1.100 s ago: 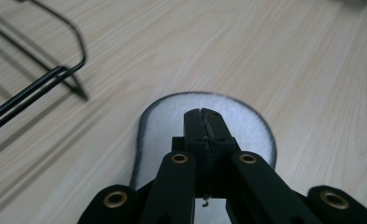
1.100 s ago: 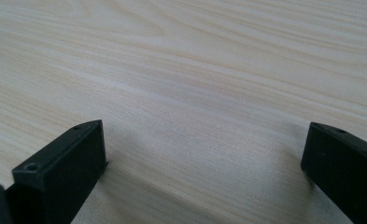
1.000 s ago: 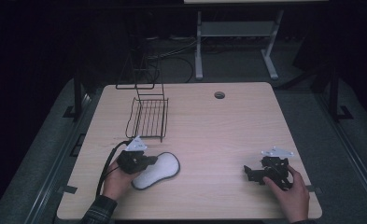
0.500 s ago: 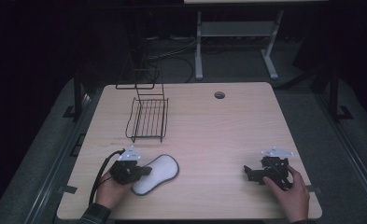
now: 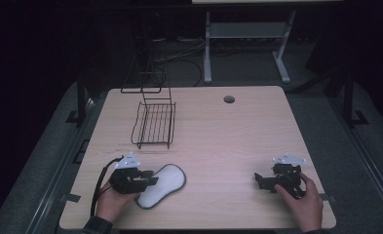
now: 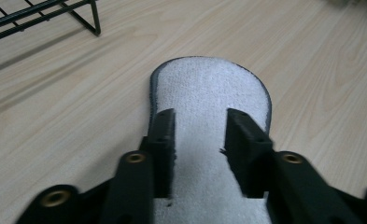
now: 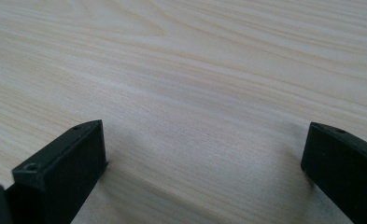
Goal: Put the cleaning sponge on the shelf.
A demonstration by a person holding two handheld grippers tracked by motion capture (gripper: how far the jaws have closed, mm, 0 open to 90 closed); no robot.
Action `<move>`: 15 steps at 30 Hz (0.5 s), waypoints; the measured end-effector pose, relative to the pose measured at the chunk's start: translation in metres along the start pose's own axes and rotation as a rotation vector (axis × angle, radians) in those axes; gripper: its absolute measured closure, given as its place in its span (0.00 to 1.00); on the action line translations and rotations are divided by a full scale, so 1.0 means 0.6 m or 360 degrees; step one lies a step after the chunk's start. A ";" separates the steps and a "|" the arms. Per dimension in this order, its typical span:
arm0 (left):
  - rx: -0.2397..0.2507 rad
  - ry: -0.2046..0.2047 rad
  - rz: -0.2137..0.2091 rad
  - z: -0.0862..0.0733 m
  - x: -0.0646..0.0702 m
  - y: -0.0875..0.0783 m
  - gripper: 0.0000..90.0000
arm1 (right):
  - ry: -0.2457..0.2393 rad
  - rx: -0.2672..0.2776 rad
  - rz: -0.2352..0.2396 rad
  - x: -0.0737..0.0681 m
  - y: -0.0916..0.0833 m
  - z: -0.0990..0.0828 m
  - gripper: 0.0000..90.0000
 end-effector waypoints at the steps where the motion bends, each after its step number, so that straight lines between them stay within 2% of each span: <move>1: 0.0011 -0.0017 -0.0013 0.001 0.000 0.001 0.57 | 0.0000 0.0000 0.0000 0.000 0.000 0.000 0.00; 3: 0.0013 -0.0022 -0.0024 0.001 0.000 0.004 0.47 | 0.0001 -0.0001 0.0000 0.000 0.000 0.000 0.00; 4: 0.0007 -0.0016 -0.0025 0.000 0.001 0.009 0.37 | 0.0001 0.0000 0.0000 0.000 0.000 0.000 0.00; 6: 0.0001 -0.0004 -0.0020 -0.002 0.000 0.012 0.30 | 0.0000 0.0000 0.0000 0.000 0.000 0.000 0.00; 7: -0.0012 -0.0002 -0.0017 -0.004 0.000 0.015 0.30 | 0.0001 -0.0001 0.0000 0.000 0.000 0.000 0.00; 10: -0.0025 0.0017 0.0004 -0.009 -0.002 0.023 0.17 | 0.0000 0.0000 0.0000 0.000 0.000 0.000 0.00; 15: -0.0068 0.0053 0.0026 -0.017 -0.006 0.031 0.15 | 0.0000 0.0000 0.0000 0.000 0.000 0.000 0.00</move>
Point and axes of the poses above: each handheld gripper's, and its own axes: y roughly forward along the jaws, z roughly out of its top, x roughly to its right, the point moved 9 cm from there along y, roughly forward along the jaws, and after that the axes turned 13 degrees about x, right-handed, at the moved point
